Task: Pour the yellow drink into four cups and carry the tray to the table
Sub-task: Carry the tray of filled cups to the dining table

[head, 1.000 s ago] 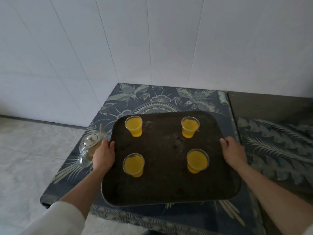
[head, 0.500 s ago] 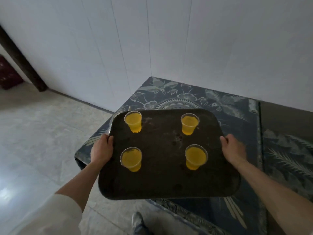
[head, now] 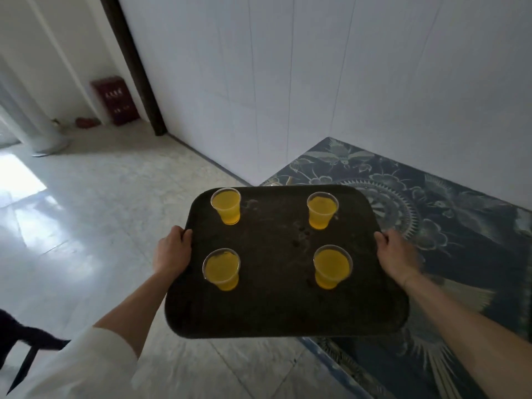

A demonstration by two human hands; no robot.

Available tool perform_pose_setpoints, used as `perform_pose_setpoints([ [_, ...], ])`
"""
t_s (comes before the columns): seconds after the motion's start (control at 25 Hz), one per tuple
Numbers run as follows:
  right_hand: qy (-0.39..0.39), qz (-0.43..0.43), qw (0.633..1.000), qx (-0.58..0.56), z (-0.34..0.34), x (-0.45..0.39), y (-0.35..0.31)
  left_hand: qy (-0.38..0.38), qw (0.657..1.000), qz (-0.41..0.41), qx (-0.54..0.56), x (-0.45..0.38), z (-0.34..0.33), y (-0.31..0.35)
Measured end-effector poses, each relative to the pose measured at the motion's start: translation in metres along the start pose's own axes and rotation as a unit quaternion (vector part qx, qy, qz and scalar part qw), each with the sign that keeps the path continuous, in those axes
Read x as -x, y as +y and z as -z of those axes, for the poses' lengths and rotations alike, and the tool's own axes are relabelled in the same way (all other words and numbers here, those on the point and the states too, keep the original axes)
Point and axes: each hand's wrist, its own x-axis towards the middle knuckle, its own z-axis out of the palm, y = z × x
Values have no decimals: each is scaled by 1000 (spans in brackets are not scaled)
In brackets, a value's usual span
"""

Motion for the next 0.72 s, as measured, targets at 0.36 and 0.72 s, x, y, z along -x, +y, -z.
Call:
perform_pose_setpoints([
  [0.36,-62,85,994,-2,-65,33,-113,53,994,94,-8,20,93,-114],
  [0.72,-126,171,977,13,-137,92,-232,120,979,167,-5,56,179,-234],
])
